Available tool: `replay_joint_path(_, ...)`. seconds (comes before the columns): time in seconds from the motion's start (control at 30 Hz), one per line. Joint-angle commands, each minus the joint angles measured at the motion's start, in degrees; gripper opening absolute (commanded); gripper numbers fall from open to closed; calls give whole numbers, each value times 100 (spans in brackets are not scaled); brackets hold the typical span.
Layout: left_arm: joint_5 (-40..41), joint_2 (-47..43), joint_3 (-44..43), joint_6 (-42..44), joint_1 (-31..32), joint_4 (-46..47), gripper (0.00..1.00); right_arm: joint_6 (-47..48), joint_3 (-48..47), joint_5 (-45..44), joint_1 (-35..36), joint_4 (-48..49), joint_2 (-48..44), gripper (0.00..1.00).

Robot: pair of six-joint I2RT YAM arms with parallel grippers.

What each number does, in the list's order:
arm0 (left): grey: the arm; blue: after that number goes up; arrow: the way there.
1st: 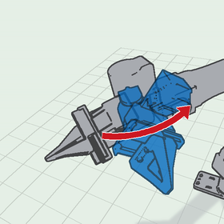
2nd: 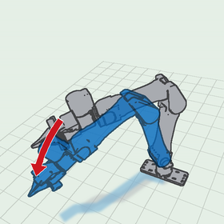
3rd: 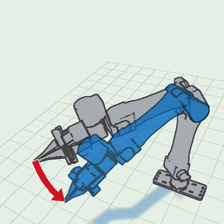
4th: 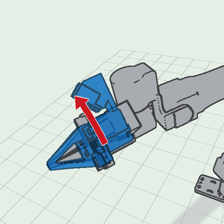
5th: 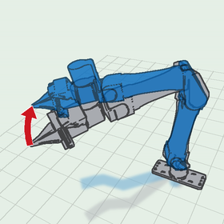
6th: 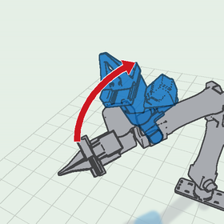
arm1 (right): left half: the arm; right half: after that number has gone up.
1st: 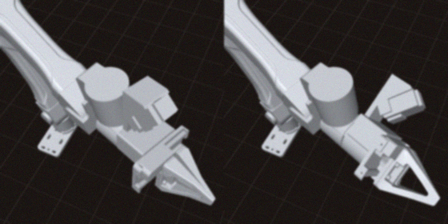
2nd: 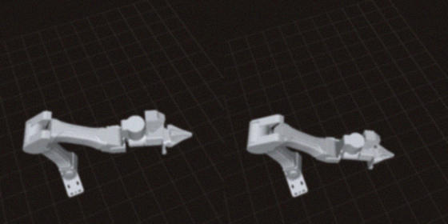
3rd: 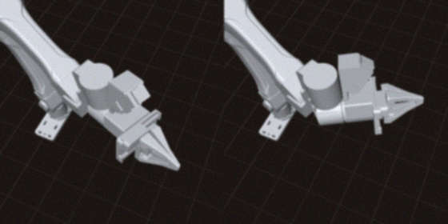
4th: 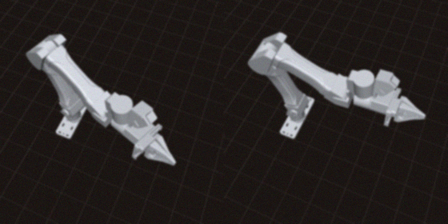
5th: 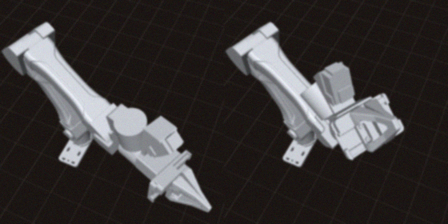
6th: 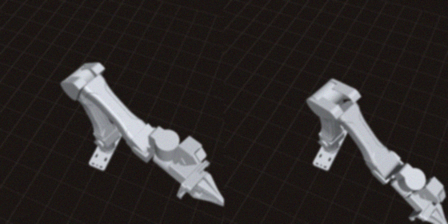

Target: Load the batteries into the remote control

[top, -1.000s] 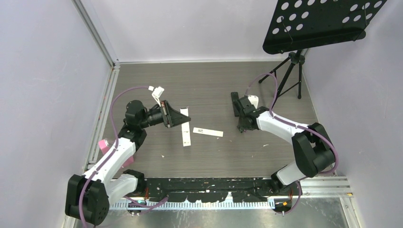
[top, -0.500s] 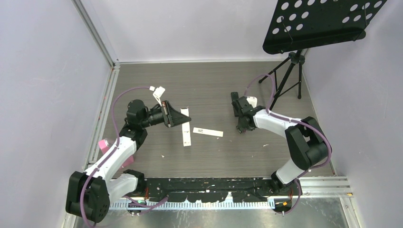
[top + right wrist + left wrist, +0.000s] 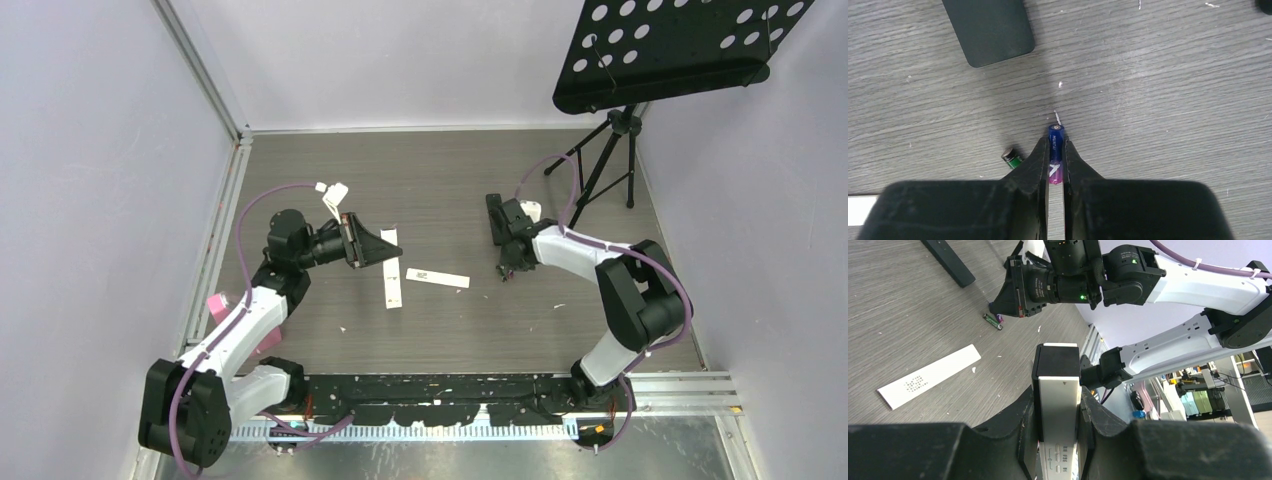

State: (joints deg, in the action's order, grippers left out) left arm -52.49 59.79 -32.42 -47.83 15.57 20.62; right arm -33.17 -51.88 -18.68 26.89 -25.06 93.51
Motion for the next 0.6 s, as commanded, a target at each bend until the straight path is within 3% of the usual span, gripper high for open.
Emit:
replay_joint_path(0.0, 94, 50, -36, -104, -28, 16, 0, -136, -17, 91, -53, 140, -3, 9)
replay_joint_path(0.23, 357, 156, 32, -236, -27, 41, 0, -19, 347, 359, -53, 697, -908, 9)
replay_joint_path(0.57, 1233, 414, 210, -596, 54, 671, 0, 36, 990, 2445, 261, 2370, -2813, 8)
